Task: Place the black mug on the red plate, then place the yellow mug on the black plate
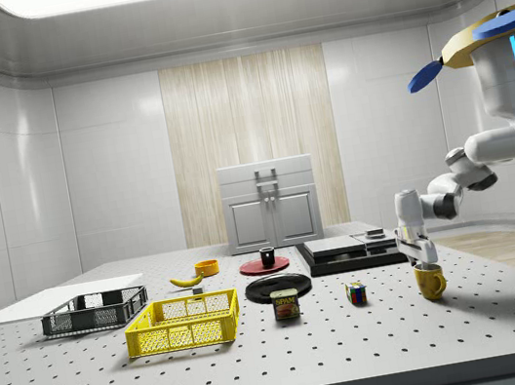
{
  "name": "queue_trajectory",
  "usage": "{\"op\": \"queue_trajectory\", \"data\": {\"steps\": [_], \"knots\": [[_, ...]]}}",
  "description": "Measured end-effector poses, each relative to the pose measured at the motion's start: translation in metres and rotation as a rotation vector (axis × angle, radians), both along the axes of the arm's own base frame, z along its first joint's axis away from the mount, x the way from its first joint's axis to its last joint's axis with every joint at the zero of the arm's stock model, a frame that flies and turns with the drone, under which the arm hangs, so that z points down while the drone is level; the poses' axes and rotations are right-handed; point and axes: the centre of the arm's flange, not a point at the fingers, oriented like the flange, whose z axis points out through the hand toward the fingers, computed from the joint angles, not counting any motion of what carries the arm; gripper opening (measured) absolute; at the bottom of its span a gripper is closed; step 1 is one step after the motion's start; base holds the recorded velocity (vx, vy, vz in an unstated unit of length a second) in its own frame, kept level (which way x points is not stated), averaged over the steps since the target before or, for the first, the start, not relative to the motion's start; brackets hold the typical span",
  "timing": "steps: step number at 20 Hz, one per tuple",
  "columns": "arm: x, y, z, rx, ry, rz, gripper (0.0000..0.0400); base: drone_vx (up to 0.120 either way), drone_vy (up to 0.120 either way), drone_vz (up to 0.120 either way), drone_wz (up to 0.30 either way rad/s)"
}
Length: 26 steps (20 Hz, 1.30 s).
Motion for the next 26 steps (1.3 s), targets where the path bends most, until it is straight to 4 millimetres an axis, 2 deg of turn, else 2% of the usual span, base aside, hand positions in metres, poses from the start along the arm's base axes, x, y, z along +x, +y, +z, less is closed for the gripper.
{"op": "queue_trajectory", "data": {"steps": [3, 8, 11, 17, 22, 26], "knots": [[0.0, 0.0, 0.0, 0.0, 0.0, 0.0, 0.016, 0.0, 0.0, 0.0, 0.0], [0.0, 0.0, 0.0, 0.0, 0.0, 0.0, 0.0124, 0.0, 0.0, 0.0, 0.0], [0.0, 0.0, -0.006, 0.0, 0.0, 0.0, 0.0117, 0.0, 0.0, 0.0, 0.0], [0.0, 0.0, -0.029, 0.0, 0.0, 0.0, 0.0112, 0.0, 0.0, 0.12, 0.0], [0.0, 0.0, -0.041, 0.0, 0.0, 0.0, 0.011, 0.12, -0.12, 0.12, 0.0], [0.0, 0.0, -0.045, 0.0, 0.0, 0.0, 0.011, 0.12, -0.12, 0.0, 0.0]]}}
